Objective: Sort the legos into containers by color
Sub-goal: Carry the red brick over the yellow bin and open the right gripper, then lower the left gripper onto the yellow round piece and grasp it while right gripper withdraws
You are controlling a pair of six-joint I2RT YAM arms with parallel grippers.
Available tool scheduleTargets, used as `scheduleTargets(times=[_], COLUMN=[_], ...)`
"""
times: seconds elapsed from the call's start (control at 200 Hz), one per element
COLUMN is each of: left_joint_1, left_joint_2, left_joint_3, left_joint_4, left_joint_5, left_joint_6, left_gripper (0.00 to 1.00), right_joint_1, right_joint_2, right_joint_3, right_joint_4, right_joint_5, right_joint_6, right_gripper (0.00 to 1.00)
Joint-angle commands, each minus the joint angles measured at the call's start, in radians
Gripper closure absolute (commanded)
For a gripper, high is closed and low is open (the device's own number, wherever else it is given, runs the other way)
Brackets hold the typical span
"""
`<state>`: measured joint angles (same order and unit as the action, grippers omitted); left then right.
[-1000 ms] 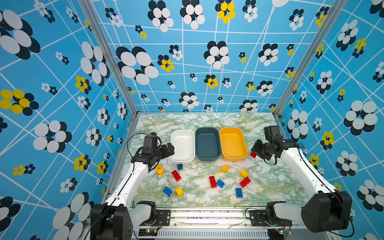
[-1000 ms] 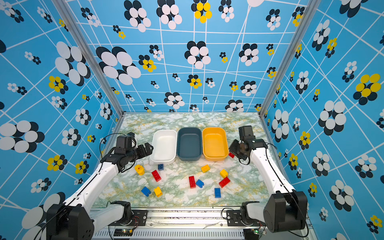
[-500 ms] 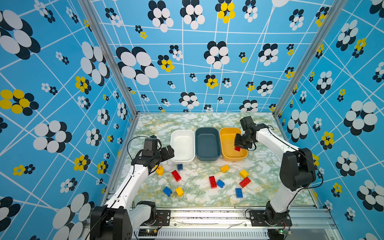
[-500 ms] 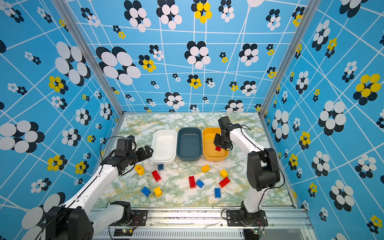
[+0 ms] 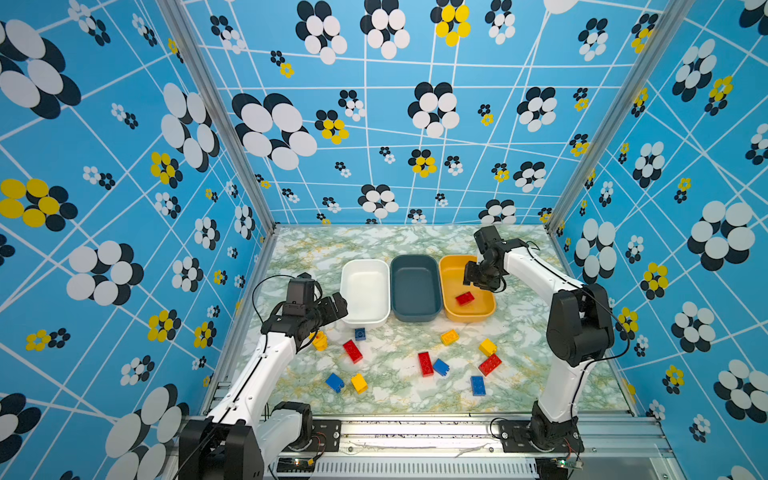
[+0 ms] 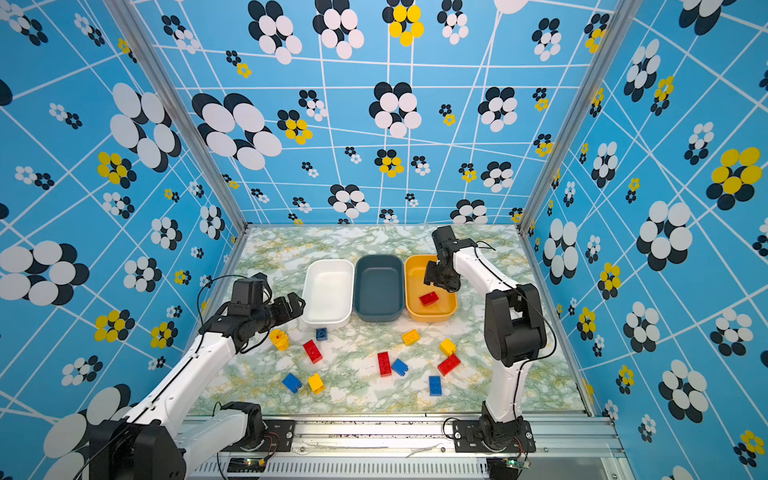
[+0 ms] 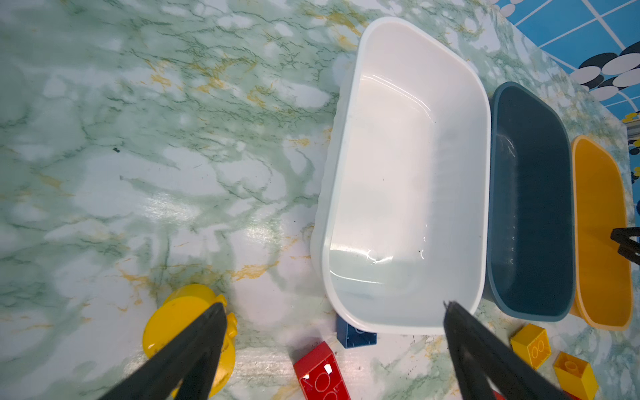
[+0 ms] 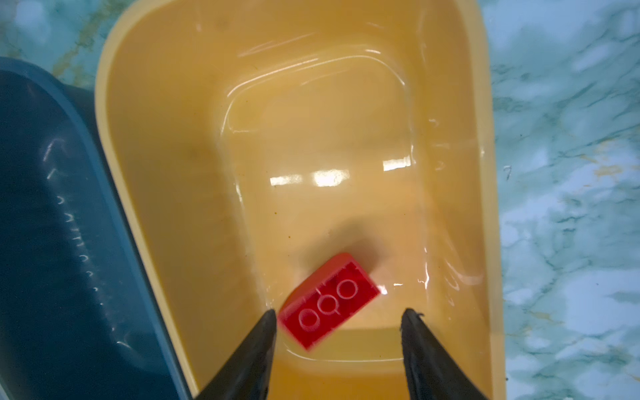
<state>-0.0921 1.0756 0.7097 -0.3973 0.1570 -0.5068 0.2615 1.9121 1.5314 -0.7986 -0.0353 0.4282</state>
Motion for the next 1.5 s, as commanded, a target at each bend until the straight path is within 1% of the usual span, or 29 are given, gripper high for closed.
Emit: scheduleTargets(times=[0.0,0.16,0.33,0.465,0.705,0.9,1.159,1.494], left_joint_1=[-0.004,-0.005,-0.004,-0.008,-0.018,-0.023,-0.030,-0.034], left_joint_2=[-0.019,-0.018,-0.031,-0.049,-0.078,-0.092,-0.054,0.068], left_joint_3=[-0.003,0.004,0.010,0.017,0.017,0.009,0.002,-0.006], left_joint_4=[-0.034,-0.049,-0.092,-0.149,-0.258,-0.314,-0.331,-0.325], left_joint_5=[-0.020,-0.028,-0.054,-0.085,-0.163,-0.208,-0.230,-0.238], left_joint_6=[-0.006,-0.010,-0.026,-0.045,-0.101,-0.155,-0.199,-0.226], left_gripper=[0.01,0.01,0.01,0.01,0.00,0.02,0.05,0.11], right_joint_1=[0.003,0.004,0.004,0.003,0.004,0.004,0.003,0.003], right_joint_2=[-0.016,-0.036,-0.100,-0.162,-0.285,-0.390,-0.472,-0.508], right_joint_3=[0.017,0.002,-0.042,-0.083,-0.204,-0.291,-0.370,-0.398], right_joint_4=[-0.046,-0.044,-0.025,-0.017,0.012,0.007,-0.004,0.000], right_joint_5=[0.017,0.008,-0.020,-0.049,-0.125,-0.145,-0.166,-0.166], right_joint_6=[-0.016,-0.019,-0.016,-0.017,0.002,0.001,0.001,0.007], right_gripper=[0.36,0.34,0.32,0.25,0.15,0.07,0.04,0.03])
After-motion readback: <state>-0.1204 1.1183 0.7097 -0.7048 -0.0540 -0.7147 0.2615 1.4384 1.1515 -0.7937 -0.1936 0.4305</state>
